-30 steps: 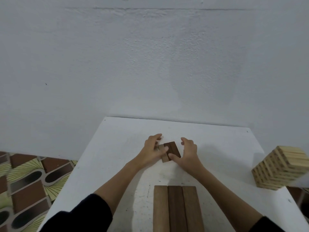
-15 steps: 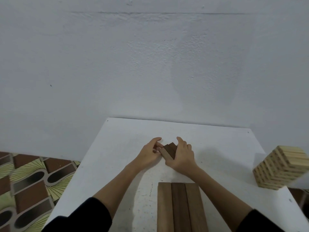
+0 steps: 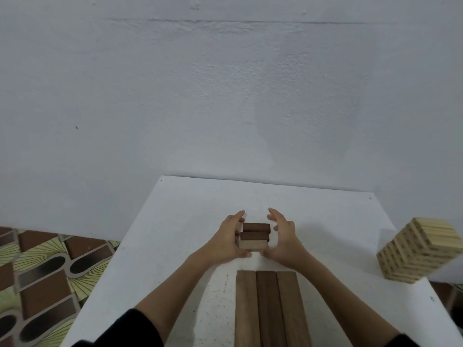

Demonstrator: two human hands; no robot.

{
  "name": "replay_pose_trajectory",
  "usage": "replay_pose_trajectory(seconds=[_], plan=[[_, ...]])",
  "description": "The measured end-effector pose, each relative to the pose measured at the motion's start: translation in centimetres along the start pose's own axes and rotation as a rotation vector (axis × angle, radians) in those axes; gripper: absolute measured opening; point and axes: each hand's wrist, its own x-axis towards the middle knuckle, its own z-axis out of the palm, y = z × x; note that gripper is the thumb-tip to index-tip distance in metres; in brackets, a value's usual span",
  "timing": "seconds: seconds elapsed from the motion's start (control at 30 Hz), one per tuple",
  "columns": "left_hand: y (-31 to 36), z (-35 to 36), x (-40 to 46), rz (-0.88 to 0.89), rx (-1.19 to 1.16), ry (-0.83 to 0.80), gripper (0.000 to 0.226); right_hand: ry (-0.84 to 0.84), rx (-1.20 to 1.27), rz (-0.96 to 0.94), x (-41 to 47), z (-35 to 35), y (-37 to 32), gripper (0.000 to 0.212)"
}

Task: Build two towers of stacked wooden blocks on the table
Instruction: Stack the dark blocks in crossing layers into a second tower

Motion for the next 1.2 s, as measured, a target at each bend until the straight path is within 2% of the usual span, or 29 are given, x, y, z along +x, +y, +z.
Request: replay_pose_trajectory(seconds=[0.13, 0.47, 0.9, 1.2], plan=[[-0.3, 0.4, -0.2, 0.009, -0.045, 0.062, 0.093, 0.070, 0.085, 0.054, -0.5, 0.7, 0.3, 0.094], [-1.0, 1.1, -0.3, 0.028, -0.068, 0.144, 0.090, 0.174, 0.059, -0.034, -0.3, 2.0, 1.6, 0.087], [-1.5, 1.8, -0.4, 0.033, -0.016, 0.217, 0.092, 0.172, 0.049, -0.069, -0.4, 2.2, 2.4, 0.086], [-1.4, 1.7, -0.4, 0.028, -0.013, 0.199, 0.093, 0.167, 0.080, -0.057, -0.4, 2.1, 2.5, 0.088]])
